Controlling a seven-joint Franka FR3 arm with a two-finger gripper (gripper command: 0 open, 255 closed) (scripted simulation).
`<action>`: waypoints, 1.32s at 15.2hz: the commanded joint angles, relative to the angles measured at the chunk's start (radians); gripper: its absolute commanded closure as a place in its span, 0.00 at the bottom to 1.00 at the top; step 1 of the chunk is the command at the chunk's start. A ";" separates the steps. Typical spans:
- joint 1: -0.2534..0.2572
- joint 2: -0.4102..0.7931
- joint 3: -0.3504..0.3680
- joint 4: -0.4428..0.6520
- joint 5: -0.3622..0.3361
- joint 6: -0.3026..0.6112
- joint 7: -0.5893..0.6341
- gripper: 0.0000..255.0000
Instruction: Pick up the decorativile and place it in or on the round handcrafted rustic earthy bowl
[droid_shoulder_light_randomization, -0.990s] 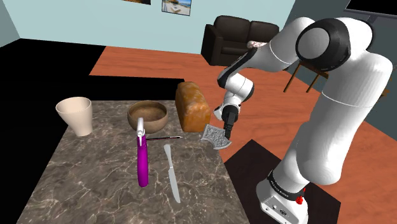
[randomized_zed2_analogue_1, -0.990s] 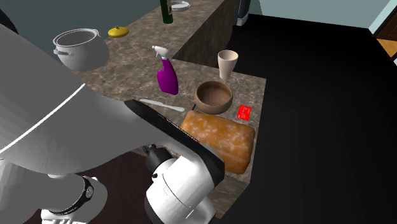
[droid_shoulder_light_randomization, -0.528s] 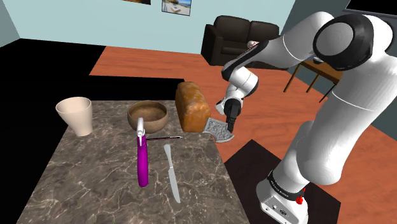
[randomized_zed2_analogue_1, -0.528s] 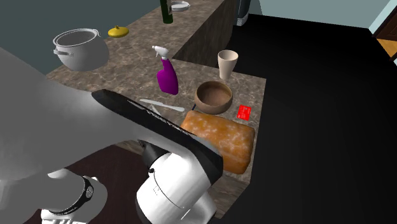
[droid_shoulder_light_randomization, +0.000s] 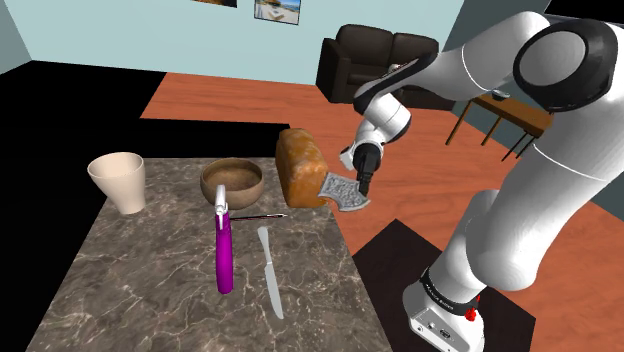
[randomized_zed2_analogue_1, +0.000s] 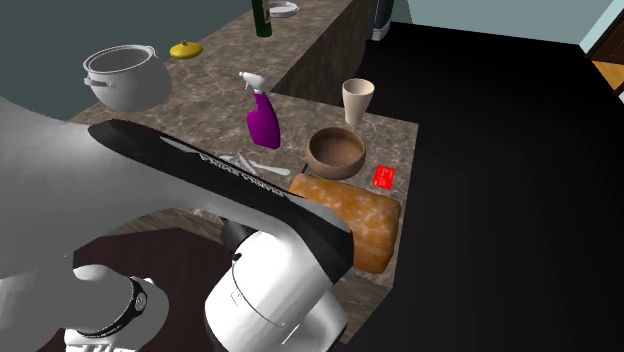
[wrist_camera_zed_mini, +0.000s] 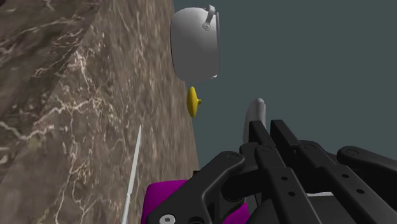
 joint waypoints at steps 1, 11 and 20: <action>0.016 0.037 0.015 0.044 0.044 -0.007 0.014 1.00; 0.057 0.339 0.100 0.400 0.295 -0.066 0.107 1.00; 0.024 0.617 0.180 0.804 0.507 -0.105 0.277 1.00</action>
